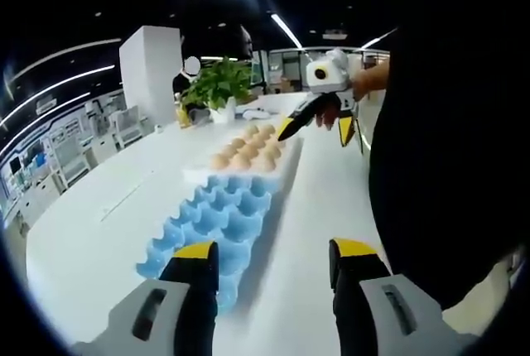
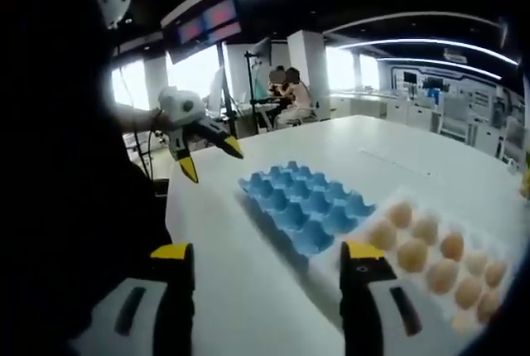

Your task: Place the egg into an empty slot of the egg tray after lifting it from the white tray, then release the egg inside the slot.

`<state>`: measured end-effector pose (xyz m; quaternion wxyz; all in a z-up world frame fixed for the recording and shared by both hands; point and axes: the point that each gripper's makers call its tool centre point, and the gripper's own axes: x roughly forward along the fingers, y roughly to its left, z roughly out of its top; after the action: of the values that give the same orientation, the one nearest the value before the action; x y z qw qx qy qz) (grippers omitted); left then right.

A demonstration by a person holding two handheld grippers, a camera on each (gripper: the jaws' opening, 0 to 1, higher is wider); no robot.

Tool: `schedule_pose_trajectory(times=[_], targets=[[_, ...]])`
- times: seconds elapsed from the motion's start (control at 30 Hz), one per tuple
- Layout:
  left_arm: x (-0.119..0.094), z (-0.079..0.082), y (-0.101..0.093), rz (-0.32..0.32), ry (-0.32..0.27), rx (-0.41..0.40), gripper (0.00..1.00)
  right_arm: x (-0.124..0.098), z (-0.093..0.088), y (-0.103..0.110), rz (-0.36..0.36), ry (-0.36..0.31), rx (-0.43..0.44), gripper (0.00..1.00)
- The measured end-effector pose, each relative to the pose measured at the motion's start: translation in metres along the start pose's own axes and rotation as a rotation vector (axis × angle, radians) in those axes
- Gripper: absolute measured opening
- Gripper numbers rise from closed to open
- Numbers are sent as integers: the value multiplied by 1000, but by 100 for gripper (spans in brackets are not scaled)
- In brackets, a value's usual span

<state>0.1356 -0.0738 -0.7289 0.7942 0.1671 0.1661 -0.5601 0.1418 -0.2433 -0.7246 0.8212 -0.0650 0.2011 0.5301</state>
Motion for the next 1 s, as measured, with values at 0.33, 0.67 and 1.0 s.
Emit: schedule_pose_trajectory(times=[0.33, 0.67, 1.0], targets=[[-2, -2, 2, 6, 0, -6, 53, 1, -9, -33, -145, 34, 67, 65], [-3, -1, 4, 11, -9, -13, 52, 1, -6, -60, -285, 58, 129, 35], [-5, -1, 6, 23, -19, -16, 52, 25, -24, -91, -394, 308, 18, 23]])
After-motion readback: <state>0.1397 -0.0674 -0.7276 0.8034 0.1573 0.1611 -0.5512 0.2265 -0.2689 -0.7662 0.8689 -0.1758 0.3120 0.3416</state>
